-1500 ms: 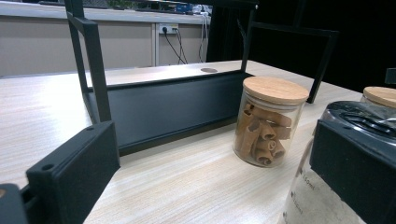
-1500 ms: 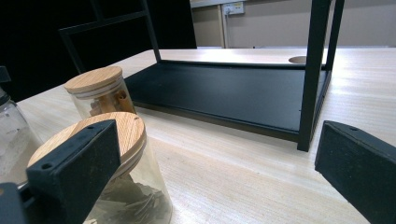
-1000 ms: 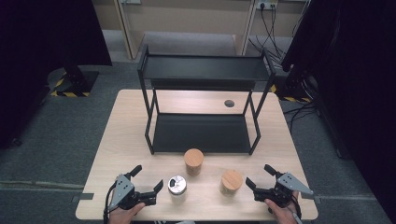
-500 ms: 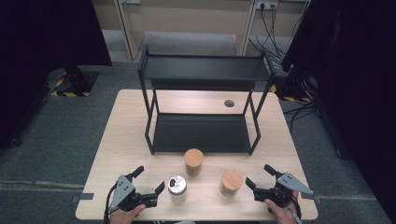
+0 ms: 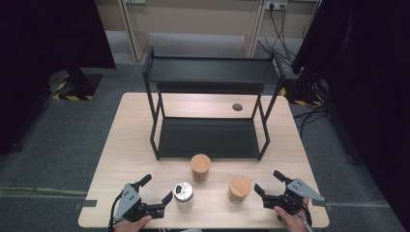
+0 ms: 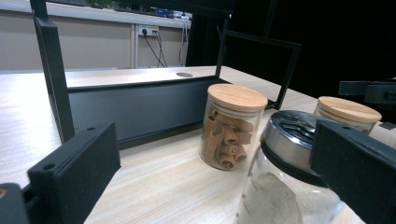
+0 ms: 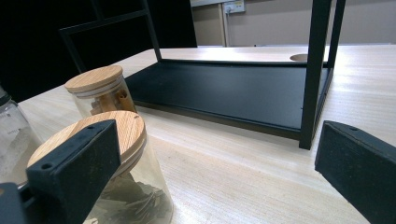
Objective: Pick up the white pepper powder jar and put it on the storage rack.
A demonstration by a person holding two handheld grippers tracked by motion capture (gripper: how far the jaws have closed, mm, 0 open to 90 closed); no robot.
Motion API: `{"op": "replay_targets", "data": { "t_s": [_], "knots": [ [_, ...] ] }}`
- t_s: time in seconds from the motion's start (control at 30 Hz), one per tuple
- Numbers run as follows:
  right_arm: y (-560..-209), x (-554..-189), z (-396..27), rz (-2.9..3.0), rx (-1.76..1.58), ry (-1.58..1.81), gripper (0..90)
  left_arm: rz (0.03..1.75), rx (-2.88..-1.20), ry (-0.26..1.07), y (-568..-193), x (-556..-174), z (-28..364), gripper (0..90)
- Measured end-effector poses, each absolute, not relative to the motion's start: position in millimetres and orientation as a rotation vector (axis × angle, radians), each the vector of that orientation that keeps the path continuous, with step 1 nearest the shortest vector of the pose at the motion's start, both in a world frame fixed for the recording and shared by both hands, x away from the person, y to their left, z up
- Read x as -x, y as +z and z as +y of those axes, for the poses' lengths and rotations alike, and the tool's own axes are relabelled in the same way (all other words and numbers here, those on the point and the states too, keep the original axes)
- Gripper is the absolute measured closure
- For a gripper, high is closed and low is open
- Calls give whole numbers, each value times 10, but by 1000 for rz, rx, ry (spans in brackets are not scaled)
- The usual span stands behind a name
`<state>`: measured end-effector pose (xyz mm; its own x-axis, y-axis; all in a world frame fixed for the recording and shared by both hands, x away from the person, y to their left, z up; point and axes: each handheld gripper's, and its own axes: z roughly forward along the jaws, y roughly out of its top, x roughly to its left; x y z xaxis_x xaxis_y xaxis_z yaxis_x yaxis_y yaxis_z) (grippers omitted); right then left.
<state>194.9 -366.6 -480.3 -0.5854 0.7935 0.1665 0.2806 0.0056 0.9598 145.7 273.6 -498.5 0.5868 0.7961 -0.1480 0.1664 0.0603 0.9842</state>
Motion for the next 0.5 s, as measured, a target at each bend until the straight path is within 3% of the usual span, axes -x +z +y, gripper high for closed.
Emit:
{"op": "replay_targets", "data": {
  "t_s": [0.5],
  "knots": [
    [-4806,-1959,-3665,1861,-1113,1608,4,794,-1510,532,-4979,-1413,2601,9]
  ]
}}
